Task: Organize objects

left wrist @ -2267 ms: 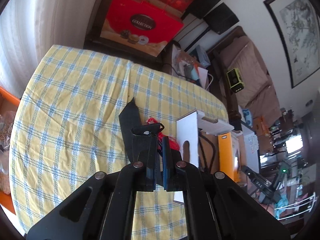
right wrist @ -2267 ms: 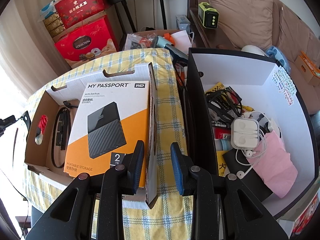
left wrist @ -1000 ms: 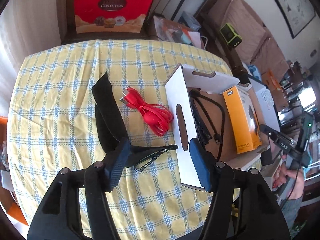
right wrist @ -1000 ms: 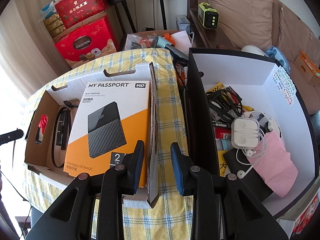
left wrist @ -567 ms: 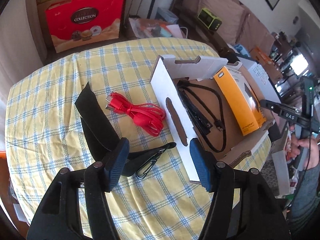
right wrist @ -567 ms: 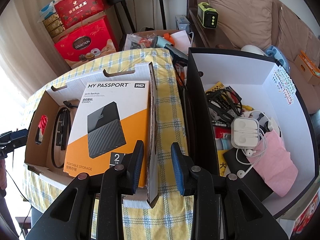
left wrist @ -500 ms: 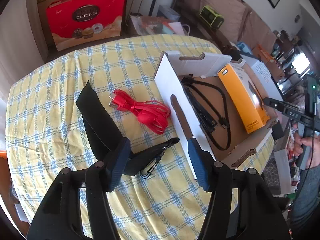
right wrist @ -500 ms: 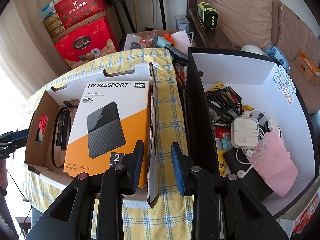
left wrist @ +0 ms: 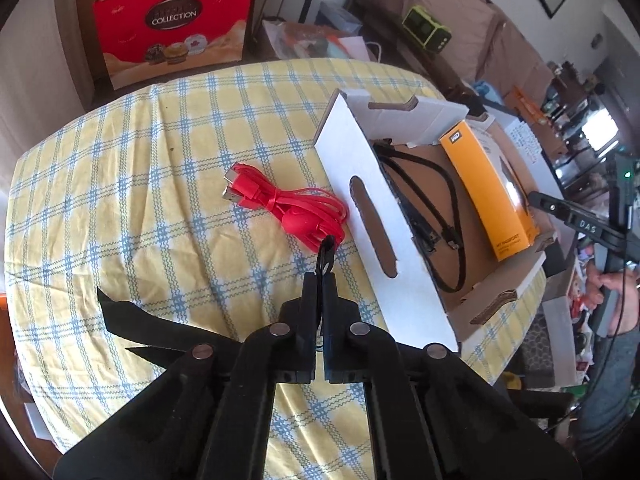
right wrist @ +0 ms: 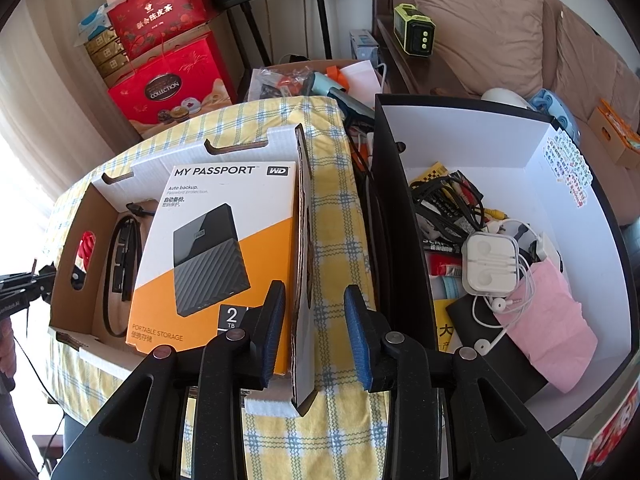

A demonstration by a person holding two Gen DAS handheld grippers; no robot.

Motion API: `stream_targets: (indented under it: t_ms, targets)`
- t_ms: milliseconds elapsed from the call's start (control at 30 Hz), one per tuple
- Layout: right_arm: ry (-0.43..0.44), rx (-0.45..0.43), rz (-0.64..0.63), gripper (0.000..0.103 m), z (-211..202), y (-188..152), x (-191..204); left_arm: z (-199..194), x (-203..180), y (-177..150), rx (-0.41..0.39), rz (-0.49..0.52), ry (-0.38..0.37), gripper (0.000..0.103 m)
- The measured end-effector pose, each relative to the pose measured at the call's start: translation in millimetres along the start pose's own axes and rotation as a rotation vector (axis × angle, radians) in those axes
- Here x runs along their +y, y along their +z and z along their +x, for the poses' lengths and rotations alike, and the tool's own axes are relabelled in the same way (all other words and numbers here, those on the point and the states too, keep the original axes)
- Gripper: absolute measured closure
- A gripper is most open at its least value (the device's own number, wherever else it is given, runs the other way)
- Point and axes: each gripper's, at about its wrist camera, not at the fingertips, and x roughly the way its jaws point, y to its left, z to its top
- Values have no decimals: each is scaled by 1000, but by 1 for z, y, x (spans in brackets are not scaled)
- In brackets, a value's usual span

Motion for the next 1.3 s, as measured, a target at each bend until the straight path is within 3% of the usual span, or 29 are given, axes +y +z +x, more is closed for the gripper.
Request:
stream_targets:
  t_ms: [167,533,700,933,1300]
  targets:
    - [-1,0,-2,72,0,0,-1,-33,2,10,-89,-71,-57,101]
    - [-1,0,-1,72,0,0,-1,-108,-33,41,-267,-74,-185,101]
    - [-2,-1,-3,72,0,0,0,-124,-55,52,-330,-76,-203,102]
    - [-3,-1,-2,72,0,0,-1,-96,-72,70,-300,-122,-251,102]
    - [-3,0,-3,72,0,0,-1,-27,-85,64,-241,-176,-282,102]
